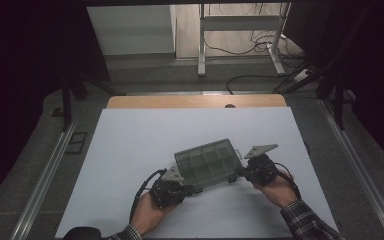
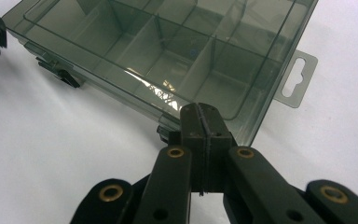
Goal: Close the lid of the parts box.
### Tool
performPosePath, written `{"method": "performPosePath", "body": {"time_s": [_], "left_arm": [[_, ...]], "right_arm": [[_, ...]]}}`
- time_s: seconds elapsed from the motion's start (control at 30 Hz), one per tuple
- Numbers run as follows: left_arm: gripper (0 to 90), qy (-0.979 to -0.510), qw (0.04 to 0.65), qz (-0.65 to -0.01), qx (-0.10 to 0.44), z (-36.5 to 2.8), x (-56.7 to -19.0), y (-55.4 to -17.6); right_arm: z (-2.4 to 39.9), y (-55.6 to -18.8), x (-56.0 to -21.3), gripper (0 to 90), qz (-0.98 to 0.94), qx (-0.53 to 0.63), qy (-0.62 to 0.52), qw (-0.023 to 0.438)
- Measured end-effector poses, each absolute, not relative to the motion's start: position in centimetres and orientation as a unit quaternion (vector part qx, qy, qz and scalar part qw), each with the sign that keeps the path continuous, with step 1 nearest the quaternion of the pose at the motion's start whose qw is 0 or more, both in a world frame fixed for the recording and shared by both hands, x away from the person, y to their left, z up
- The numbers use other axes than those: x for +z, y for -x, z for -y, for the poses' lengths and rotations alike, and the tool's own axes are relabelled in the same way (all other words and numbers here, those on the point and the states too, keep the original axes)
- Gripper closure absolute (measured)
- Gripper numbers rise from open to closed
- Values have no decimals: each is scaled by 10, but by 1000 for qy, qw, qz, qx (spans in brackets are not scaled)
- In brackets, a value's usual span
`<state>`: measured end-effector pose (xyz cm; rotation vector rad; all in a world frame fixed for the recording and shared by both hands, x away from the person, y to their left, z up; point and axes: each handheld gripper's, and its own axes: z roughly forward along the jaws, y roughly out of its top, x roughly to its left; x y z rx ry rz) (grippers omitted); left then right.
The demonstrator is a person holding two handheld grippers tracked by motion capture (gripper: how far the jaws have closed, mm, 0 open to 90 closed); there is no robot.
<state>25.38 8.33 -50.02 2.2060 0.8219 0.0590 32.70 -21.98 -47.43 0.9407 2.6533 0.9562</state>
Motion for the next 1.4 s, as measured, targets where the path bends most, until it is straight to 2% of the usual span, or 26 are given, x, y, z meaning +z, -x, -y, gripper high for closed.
{"method": "performPosePath", "body": {"time_s": [0.53,1.4], "left_arm": [[878,-867,364,-340,16,-87,-508,-263],[878,-855,356,-373,55,-105,-505,-292]], "right_arm": [[216,-326,-477,891,-892,320,-310,77],[200,-324,-480,891,-899,319,-287,83]]}}
